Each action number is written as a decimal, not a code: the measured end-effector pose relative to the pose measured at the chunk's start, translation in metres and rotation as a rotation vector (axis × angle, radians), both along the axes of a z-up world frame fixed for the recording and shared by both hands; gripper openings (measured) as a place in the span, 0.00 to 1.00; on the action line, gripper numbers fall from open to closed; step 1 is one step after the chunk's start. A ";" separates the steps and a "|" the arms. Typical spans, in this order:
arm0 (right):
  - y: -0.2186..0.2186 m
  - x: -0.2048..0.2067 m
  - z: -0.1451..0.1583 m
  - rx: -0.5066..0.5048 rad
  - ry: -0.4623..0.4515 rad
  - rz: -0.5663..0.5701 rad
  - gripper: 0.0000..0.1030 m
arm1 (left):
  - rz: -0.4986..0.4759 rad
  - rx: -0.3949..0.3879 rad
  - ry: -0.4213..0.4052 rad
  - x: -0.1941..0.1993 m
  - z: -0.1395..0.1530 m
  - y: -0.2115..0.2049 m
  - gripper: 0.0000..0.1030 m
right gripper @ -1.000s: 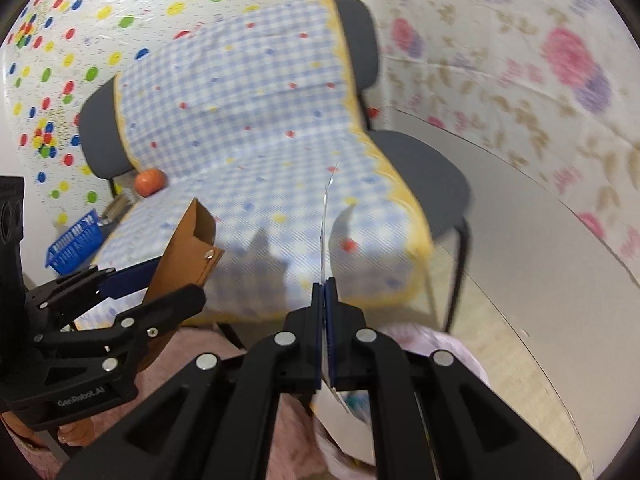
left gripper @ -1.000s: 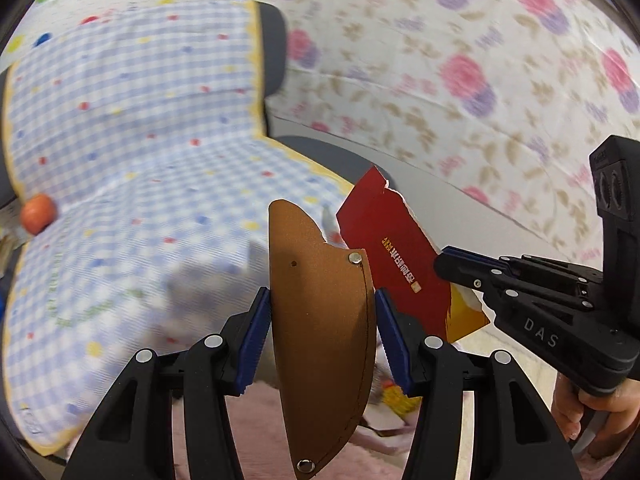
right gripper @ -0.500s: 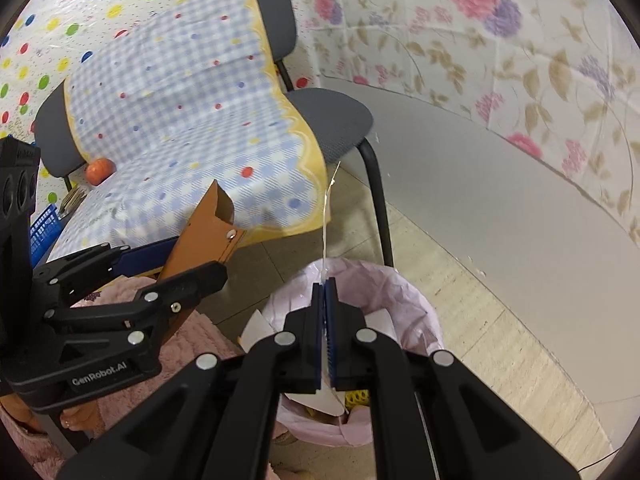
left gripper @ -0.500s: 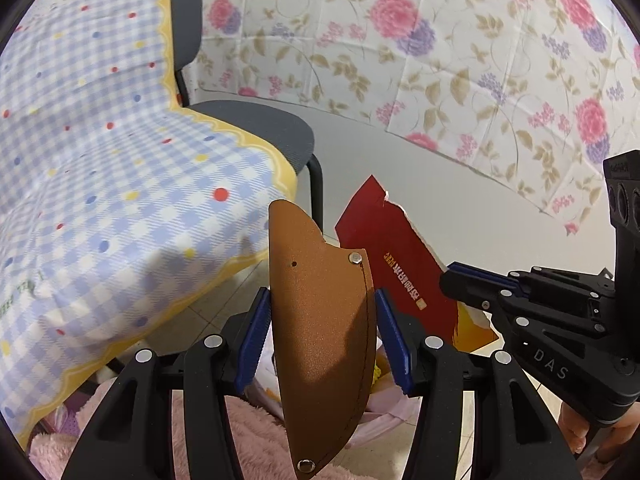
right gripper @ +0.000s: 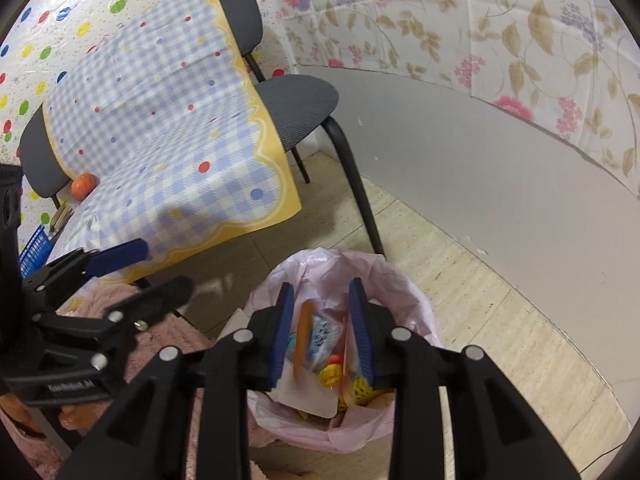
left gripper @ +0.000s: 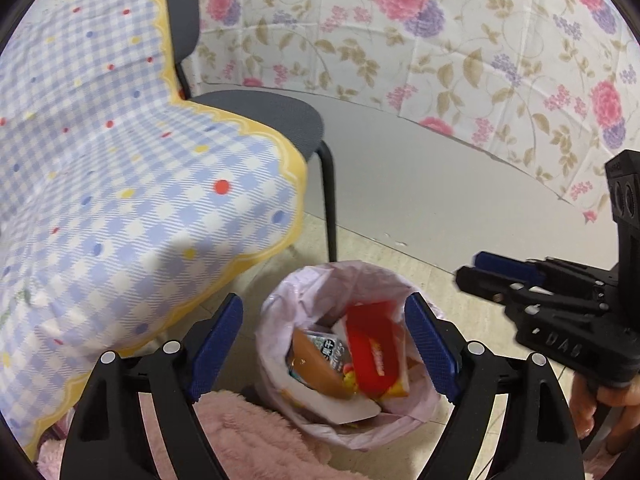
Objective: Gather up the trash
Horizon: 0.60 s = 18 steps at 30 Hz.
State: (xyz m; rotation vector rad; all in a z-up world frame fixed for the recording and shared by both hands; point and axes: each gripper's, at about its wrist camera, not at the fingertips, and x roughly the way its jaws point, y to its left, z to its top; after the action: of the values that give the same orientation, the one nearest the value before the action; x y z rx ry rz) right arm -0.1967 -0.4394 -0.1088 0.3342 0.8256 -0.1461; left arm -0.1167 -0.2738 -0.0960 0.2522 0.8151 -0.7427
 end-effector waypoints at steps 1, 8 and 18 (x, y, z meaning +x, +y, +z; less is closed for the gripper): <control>0.001 -0.001 0.003 -0.004 0.008 -0.006 0.38 | 0.016 0.004 -0.006 0.000 0.003 0.003 0.85; 0.012 -0.010 0.039 -0.040 -0.030 0.018 0.90 | 0.104 0.001 -0.037 -0.006 0.027 0.034 0.88; 0.044 -0.007 0.101 -0.065 -0.141 0.074 0.94 | 0.277 0.020 -0.075 -0.013 0.070 0.101 0.89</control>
State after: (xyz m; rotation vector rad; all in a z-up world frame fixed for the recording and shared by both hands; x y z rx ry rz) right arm -0.2041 -0.3958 -0.0077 0.2497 0.6913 -0.0786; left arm -0.1297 -0.1728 -0.0259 0.1790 0.7680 -0.4625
